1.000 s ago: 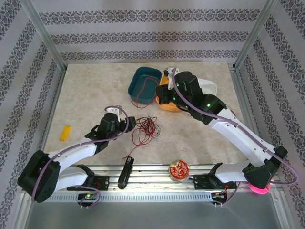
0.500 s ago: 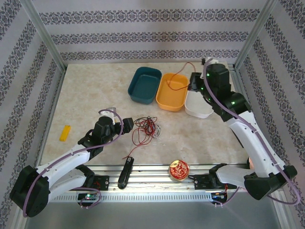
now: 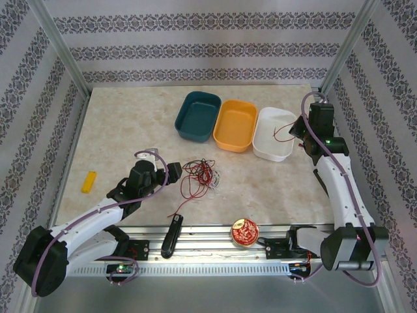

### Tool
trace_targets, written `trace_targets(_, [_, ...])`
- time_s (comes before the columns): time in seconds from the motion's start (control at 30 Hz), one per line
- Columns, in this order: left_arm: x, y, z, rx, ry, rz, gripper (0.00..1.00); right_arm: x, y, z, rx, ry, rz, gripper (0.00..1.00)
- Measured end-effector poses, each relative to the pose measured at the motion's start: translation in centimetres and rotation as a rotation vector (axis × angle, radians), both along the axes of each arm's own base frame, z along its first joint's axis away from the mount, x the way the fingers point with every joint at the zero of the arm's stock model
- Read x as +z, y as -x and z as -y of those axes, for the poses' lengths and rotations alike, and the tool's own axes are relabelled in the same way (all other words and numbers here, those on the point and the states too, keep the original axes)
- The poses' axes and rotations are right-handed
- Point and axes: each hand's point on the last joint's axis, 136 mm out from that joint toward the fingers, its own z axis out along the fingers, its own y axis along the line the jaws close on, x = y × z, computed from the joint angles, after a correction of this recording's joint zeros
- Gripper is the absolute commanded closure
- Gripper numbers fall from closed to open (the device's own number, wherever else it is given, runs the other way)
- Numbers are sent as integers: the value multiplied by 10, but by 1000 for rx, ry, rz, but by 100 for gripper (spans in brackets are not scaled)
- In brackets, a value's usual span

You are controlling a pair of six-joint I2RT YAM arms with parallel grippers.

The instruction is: Untangle the cables

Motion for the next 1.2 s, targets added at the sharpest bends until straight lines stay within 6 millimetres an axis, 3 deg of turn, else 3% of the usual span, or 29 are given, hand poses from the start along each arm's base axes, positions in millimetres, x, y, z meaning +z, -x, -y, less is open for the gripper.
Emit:
trace_targets(0.5, [-7,3,-2,11,10,-20,0,-65,-42,-5,24,-78,-101,100])
trace_targets(0.83, [-12,3,-2,12,2,-34,1,-116,-57,-15,67,-134,-216,98])
trace_targets(1.0, [-14,3,-2,12,-1,-39,1,-126,-58,-18,75,-146,-242,90])
trace_targets(1.2, [-14,3,-2,12,-1,-40,1,-123,-61,-18,83,-143,-237,78])
